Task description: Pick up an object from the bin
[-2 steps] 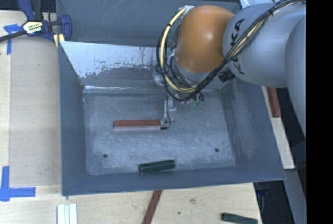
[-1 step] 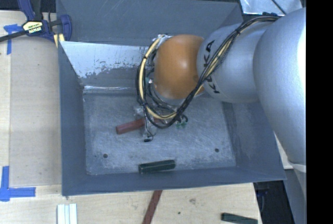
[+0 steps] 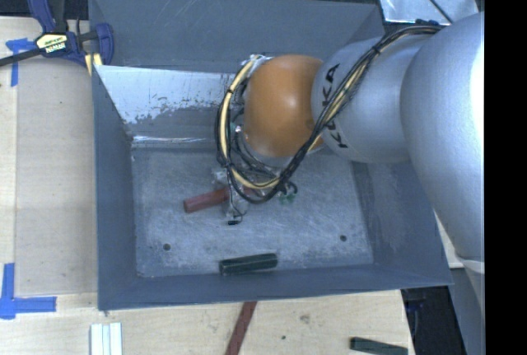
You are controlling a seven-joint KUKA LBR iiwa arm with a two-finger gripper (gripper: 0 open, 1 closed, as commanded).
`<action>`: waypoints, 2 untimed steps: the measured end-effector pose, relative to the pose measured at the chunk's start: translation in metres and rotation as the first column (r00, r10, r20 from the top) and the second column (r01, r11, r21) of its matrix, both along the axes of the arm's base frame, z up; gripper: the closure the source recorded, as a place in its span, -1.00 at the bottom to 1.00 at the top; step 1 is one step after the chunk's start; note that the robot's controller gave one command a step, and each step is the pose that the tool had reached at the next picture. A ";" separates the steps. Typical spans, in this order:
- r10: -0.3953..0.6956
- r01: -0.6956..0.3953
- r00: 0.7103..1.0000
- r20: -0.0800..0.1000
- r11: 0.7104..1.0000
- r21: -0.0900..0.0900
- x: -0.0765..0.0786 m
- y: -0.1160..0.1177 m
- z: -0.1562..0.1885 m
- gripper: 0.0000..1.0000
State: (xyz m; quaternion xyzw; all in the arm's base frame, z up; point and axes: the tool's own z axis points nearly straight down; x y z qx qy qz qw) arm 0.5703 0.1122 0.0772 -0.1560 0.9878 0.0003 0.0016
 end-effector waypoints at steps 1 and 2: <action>0.028 -0.028 1.000 0.000 1.000 0.000 -0.019 -0.012 0.116 1.00; 0.028 -0.028 1.000 0.000 1.000 0.000 -0.019 -0.012 0.116 1.00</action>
Offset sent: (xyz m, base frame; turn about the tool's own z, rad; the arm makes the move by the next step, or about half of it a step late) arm 0.0000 0.0000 0.0000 0.0000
